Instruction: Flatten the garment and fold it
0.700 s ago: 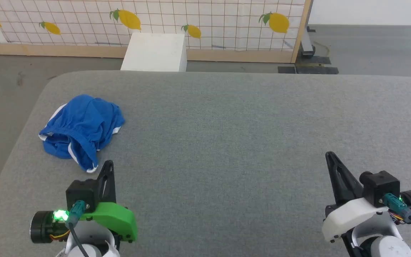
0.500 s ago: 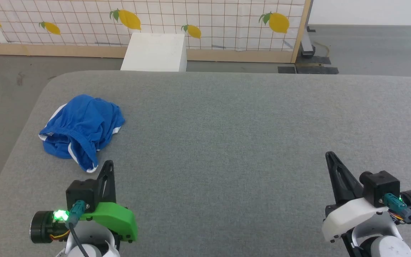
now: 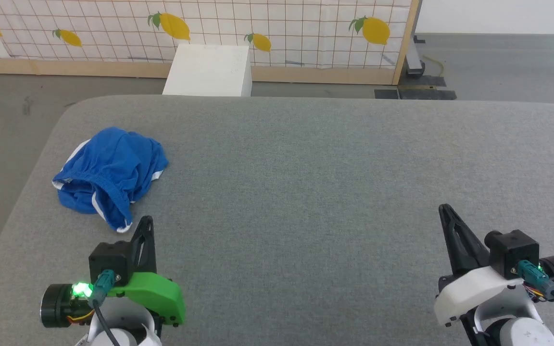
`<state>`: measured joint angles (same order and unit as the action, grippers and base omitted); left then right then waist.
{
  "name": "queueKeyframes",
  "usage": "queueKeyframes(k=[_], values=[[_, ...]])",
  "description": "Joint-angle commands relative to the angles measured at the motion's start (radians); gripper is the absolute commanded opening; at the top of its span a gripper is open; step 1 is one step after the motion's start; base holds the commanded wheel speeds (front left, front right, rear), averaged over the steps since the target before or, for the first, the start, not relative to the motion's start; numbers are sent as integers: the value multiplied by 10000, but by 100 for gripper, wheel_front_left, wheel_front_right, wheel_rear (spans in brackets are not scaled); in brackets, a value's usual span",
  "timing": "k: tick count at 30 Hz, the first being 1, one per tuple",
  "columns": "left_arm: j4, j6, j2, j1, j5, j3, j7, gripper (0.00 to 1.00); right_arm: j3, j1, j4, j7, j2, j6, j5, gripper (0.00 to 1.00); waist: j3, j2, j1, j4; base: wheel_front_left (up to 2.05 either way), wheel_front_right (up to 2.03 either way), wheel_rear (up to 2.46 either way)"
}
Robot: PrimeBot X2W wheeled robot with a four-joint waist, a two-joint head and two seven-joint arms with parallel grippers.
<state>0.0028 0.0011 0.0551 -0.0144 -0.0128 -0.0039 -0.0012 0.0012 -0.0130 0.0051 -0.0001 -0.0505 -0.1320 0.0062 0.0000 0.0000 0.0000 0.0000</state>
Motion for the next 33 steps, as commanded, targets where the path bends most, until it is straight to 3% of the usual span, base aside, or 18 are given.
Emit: queueKeyframes(k=[1,4,5,33], values=[[-28,-11,-49,144,128,39,12,0,-12,130,-51,1,3,13,-62,0,0,0,0,0,0,0,0],[-28,-11,-49,144,128,39,12,0,-12,130,-51,1,3,13,-62,0,0,0,0,0,0,0,0],[0,0,0,0,-1,-1,-1,100,-1,1,0,-1,0,0,1,100,0,0,0,0,0,0,0],[355,86,-8,50,-532,-206,-505,100,-80,171,246,-505,1,1,509,100,-23,0,0,343,0,0,0]])
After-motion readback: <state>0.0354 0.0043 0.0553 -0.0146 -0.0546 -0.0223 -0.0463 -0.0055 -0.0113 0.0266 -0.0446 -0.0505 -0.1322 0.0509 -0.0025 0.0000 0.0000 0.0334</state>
